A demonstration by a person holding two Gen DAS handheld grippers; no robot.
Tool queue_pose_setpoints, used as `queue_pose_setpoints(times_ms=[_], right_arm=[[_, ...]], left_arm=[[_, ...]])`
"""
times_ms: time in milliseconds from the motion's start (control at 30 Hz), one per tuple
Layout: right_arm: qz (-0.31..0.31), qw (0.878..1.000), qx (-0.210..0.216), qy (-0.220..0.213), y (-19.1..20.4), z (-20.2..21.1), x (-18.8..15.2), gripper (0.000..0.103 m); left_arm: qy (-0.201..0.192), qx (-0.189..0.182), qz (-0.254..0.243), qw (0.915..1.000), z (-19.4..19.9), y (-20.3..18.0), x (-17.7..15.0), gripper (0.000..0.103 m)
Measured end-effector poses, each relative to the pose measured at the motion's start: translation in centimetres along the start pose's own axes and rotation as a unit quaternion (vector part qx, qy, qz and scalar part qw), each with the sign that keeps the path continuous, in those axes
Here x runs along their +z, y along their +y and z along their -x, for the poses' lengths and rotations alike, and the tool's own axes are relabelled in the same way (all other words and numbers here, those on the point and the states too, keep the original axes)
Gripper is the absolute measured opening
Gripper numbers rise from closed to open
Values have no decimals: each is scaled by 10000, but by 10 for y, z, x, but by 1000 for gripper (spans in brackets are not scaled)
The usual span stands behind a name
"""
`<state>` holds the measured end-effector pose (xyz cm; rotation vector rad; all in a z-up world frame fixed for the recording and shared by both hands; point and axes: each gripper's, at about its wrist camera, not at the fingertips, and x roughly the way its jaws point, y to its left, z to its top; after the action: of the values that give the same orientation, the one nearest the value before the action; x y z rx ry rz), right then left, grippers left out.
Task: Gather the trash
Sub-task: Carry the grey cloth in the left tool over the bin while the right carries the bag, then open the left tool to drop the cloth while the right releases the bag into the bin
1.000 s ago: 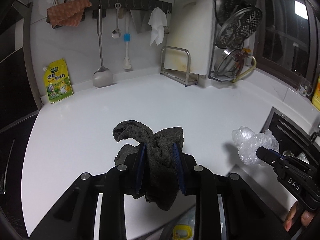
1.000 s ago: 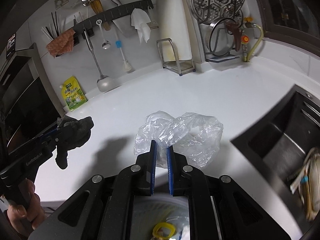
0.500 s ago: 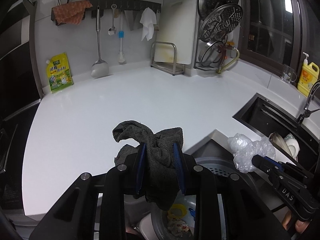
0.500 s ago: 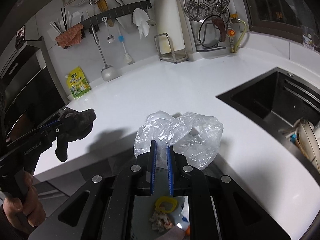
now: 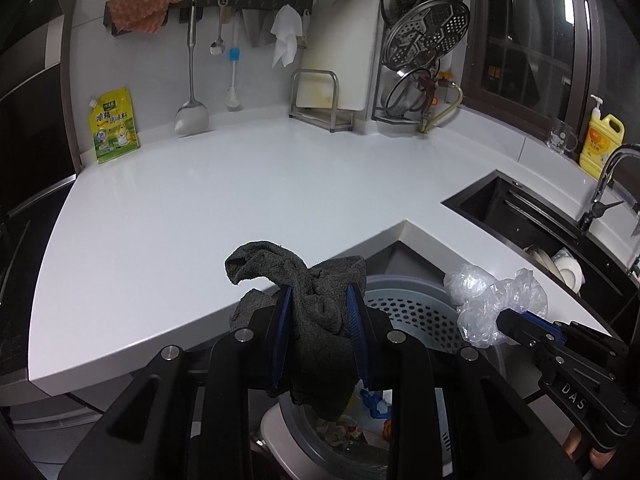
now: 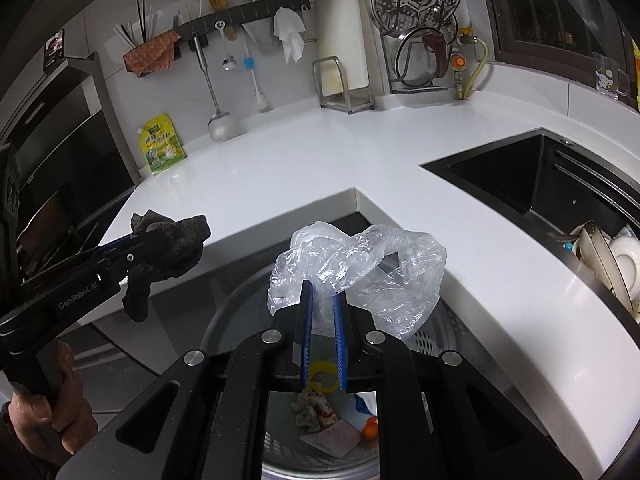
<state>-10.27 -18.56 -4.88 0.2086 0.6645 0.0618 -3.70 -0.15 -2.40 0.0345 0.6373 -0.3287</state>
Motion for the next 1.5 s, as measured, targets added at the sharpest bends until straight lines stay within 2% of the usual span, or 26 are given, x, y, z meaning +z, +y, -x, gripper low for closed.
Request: queue_pose_setpoints(times_ms=[667,1167,1500], right_arm=[[-101,9998,53,174,-6,13,-20,10],[-169,9986,43,491,-11,-3,-36,10],[-137,9978,103,639,-8,-13,-41,10]], left_arm=[[345,-73,-22,9994,1,-14,-29,28],[709,-53,9,9975,-20,-17,-42,28],[810,-47,79,9967,-24,-14,-46,31]])
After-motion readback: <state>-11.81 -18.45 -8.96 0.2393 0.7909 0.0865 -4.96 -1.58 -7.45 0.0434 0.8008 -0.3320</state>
